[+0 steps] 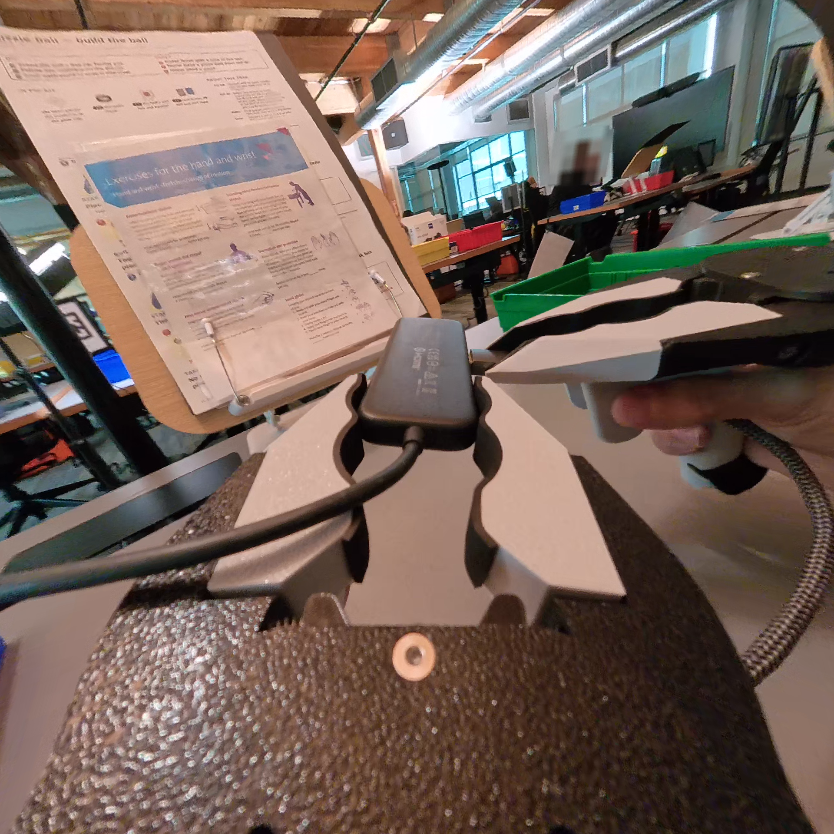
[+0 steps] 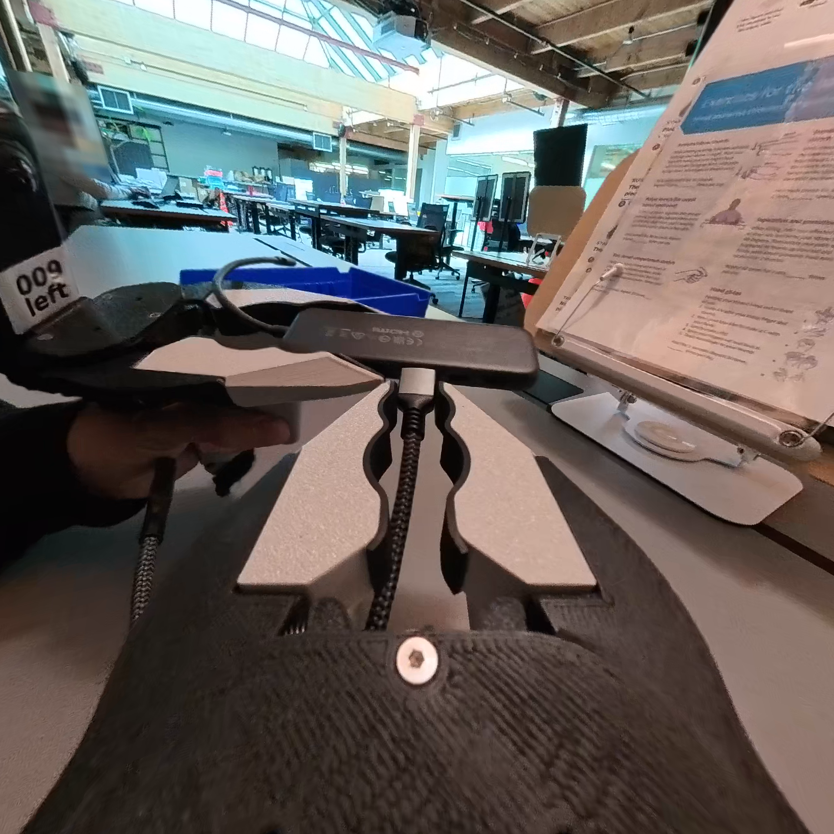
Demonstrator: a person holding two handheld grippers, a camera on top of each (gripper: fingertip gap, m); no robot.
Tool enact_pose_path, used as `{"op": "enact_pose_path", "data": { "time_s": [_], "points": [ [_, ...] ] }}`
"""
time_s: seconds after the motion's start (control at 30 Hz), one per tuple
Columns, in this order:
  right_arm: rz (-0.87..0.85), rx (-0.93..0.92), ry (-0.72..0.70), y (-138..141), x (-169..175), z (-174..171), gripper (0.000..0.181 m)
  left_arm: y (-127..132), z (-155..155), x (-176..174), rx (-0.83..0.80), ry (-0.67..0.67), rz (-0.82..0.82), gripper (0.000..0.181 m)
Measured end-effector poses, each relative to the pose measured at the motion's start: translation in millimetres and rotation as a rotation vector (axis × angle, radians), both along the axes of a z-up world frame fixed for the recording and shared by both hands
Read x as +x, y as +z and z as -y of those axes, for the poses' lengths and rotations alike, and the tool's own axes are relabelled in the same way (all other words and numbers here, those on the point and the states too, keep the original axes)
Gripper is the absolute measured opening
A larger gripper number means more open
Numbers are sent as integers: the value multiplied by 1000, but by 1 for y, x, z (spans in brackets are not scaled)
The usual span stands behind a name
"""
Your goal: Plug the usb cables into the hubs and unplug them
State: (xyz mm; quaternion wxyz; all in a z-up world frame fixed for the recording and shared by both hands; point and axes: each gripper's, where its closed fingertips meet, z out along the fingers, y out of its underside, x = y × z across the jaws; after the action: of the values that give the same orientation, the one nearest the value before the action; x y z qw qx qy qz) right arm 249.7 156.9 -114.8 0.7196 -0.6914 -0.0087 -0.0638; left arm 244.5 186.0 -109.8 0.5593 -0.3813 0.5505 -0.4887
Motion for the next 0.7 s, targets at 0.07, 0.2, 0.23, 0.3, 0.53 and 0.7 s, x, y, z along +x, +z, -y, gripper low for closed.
{"op": "enact_pose_path", "data": {
  "time_s": [0.07, 0.2, 0.23, 0.3, 0.53, 0.7],
  "points": [
    [18, -9, -3, 5, -2, -1, 15, 5, 0, -1, 11, 14, 8, 46],
    [36, -36, 21, 10, -5, 3, 15, 11, 5, -4, 60, 16, 28, 46],
    [34, -39, 26, 9, -5, 4, 15, 11, 6, -4, 69, 19, 30, 46],
    [18, -42, 29, 9, -4, 6, 15, 12, 7, -3, 74, 26, 31, 46],
    [-87, -38, 5, -2, 19, 28, 15, 42, -87, -29, -115, 238, 158, 45],
    [204, 123, -261, 79, 63, 92, 14, 22, -56, -16, 64, 182, 86, 45]
  ]
}}
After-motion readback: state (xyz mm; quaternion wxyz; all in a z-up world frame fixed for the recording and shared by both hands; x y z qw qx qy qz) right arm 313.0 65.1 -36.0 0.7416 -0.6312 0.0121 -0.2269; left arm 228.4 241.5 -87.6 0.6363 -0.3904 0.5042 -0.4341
